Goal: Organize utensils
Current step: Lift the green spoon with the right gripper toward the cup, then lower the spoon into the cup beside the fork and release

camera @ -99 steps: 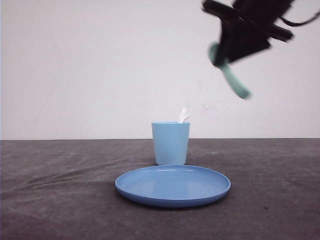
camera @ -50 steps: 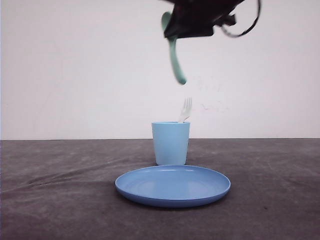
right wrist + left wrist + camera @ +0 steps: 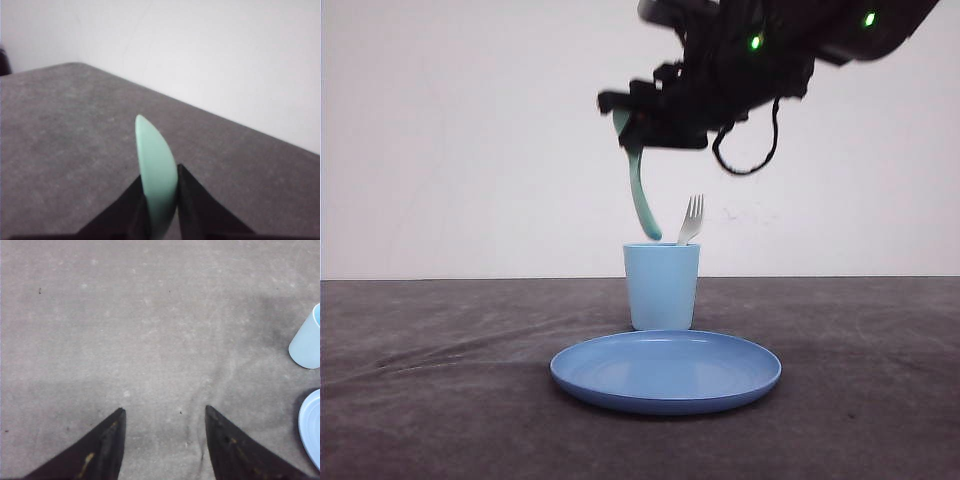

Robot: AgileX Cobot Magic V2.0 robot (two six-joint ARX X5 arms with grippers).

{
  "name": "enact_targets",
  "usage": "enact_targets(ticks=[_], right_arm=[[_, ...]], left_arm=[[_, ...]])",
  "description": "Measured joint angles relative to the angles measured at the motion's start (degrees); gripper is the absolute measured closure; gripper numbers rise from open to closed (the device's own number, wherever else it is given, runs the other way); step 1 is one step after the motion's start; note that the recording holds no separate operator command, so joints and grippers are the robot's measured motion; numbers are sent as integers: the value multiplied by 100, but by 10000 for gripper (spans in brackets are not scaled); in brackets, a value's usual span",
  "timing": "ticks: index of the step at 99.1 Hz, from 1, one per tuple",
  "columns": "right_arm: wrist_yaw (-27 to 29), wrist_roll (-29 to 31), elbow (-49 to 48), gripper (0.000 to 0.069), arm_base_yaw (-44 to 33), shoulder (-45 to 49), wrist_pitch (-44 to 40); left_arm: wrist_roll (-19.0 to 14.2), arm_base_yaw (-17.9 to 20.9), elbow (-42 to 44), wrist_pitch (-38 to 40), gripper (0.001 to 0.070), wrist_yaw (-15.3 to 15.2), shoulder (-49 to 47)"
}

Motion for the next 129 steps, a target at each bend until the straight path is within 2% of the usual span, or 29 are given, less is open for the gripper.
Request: enact_targets(ticks=[34, 77, 85, 98, 104, 113, 129], right_arm=[[2, -35, -2, 635, -2, 636, -4], [4, -33, -2, 630, -2, 730, -129], [4, -28, -2, 576, -2, 730, -131], [4, 2, -2, 365, -2, 730, -164], [0, 11, -2, 300, -2, 728, -177], [0, 11, -2, 263, -2, 658, -267], [0, 11, -2, 250, 0, 282, -356]], left_arm=[[0, 0, 0, 2, 410, 0, 0], [0, 0, 0, 2, 410, 0, 0], [0, 0, 0, 2, 410, 0, 0], [0, 0, 0, 2, 410, 0, 0], [0, 0, 0, 2, 410, 0, 0], [0, 0, 0, 0, 410, 0, 0], [0, 0, 0, 2, 410, 0, 0]])
